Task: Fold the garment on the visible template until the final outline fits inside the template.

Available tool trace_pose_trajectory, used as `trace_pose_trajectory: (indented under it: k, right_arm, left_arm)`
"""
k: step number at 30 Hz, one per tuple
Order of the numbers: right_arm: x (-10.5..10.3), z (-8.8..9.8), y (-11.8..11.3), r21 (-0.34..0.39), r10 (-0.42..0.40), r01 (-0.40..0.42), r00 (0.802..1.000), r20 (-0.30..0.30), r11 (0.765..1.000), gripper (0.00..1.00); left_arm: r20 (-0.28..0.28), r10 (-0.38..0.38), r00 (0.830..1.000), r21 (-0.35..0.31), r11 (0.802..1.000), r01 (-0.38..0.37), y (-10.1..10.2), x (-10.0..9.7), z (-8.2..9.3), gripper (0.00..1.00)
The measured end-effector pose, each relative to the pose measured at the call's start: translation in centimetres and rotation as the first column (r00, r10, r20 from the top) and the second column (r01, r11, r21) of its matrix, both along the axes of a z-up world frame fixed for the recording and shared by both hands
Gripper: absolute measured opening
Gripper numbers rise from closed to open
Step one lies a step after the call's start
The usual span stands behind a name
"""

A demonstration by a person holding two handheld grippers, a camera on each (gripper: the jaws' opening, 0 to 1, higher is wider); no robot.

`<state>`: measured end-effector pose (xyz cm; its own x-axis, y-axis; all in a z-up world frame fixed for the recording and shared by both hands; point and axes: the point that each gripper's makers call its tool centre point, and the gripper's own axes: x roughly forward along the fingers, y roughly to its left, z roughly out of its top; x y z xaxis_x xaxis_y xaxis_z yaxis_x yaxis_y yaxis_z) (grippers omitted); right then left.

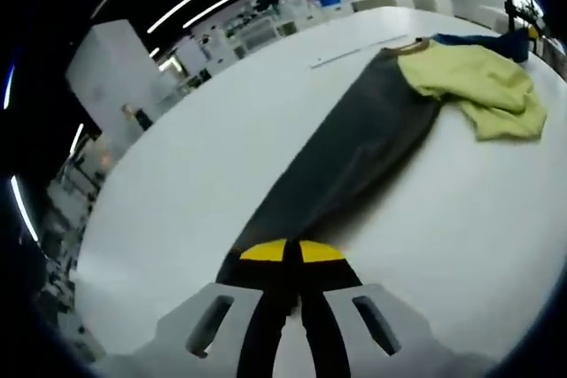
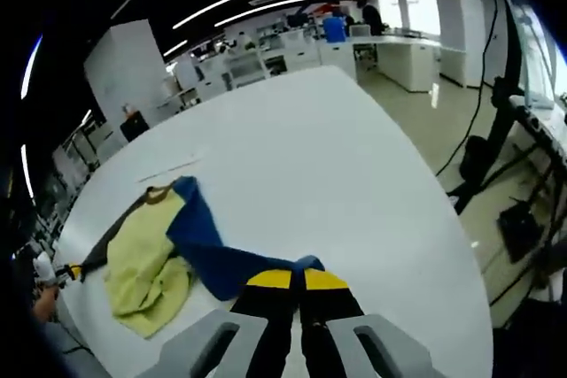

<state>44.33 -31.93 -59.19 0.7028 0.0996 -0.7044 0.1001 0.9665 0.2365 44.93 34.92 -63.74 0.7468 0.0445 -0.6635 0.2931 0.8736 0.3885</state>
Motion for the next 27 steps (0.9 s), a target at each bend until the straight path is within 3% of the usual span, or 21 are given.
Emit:
trace_pose_trajectory:
  k: [21,27]
  right_arm:
    - [0.6,-1.7,-4.8,-0.008,-0.053,0.052,0.99,-0.133,0.999,0.0]
    - [0.6,-2.5,-5.8,-0.044,-0.059,0.052,0.982,-0.178,0.998,0.0]
  left_arm:
    - [-0.055,0.031,0.998,0.009,0.999,-0.031,0.4,-0.5,-1.6,0.02]
    - [-0.059,0.032,0.998,0.016,0.999,-0.031,0.5,-0.6,-1.8,0.02]
